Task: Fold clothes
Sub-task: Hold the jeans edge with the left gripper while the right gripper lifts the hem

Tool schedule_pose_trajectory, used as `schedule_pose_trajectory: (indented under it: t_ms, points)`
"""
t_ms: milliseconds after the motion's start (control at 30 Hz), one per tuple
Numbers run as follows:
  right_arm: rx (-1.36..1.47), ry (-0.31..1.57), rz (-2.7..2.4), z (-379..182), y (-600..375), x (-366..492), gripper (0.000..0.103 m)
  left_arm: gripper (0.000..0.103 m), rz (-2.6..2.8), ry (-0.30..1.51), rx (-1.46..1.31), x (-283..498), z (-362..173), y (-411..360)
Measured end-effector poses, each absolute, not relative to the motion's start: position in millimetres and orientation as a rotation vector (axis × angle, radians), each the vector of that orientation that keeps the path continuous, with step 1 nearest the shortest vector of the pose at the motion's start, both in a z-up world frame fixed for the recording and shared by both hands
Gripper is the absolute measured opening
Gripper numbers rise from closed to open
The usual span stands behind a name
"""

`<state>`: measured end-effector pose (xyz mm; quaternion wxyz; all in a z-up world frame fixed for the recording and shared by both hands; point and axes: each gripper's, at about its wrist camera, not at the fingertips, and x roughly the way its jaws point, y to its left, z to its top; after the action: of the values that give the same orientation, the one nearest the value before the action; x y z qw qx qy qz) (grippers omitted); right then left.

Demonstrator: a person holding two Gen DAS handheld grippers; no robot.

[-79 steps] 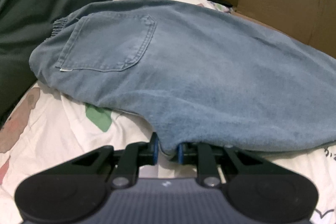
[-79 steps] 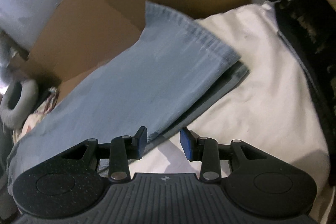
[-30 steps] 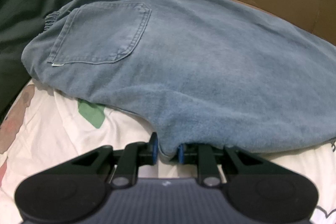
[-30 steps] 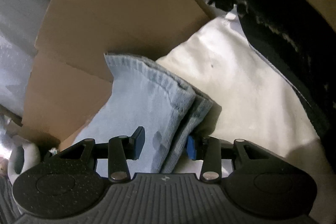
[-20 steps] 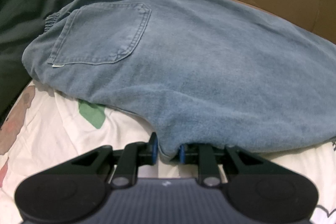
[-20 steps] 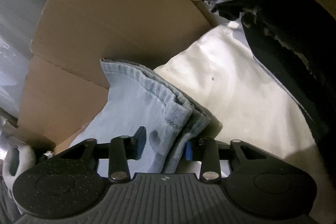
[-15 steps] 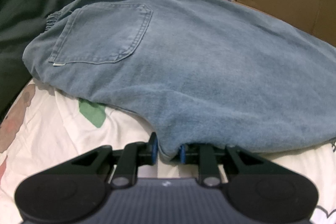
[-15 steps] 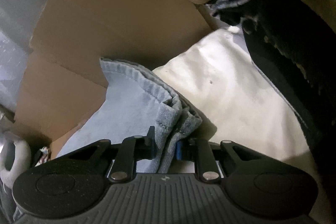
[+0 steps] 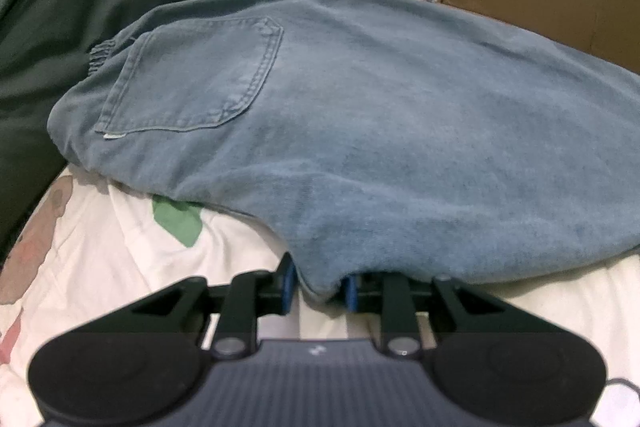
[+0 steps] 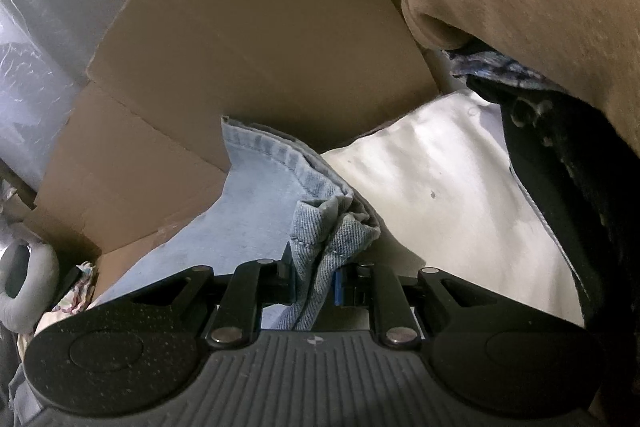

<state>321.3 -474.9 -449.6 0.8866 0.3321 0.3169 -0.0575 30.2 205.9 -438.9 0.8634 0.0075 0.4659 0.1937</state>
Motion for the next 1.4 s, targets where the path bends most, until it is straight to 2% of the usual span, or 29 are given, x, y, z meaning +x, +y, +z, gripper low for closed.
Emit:
schedule_pose_trajectory:
  t_ms: [100, 167, 333, 733, 967, 1267, 1400]
  points:
    - [0.708, 0.659, -0.117, -446, -465, 317, 0.013, 0.026, 0.415, 0.969, -0.002, 29, -441, 206]
    - [0.722, 0.658, -0.116, -444, -459, 314, 0.010, 0.022, 0.419, 0.966, -0.037, 28, -441, 208]
    - [0.734, 0.652, -0.115, -433, -440, 308, 0.007, 0.018, 0.413, 0.970, -0.098, 26, -441, 213]
    - [0.777, 0.649, -0.124, -406, -399, 295, 0.007, 0.014, 0.371, 0.997, -0.135, 29, -411, 225]
    - [0.770, 0.659, -0.135, -384, -382, 278, 0.006, 0.014, 0.343, 1.079, -0.134, 33, -387, 232]
    - [0.778, 0.698, -0.163, -359, -401, 224, 0.007, 0.014, 0.328, 1.129, -0.117, 26, -375, 227]
    - [0.784, 0.715, -0.190, -347, -412, 170, 0.006, 0.013, 0.323, 1.144, -0.121, 12, -367, 226]
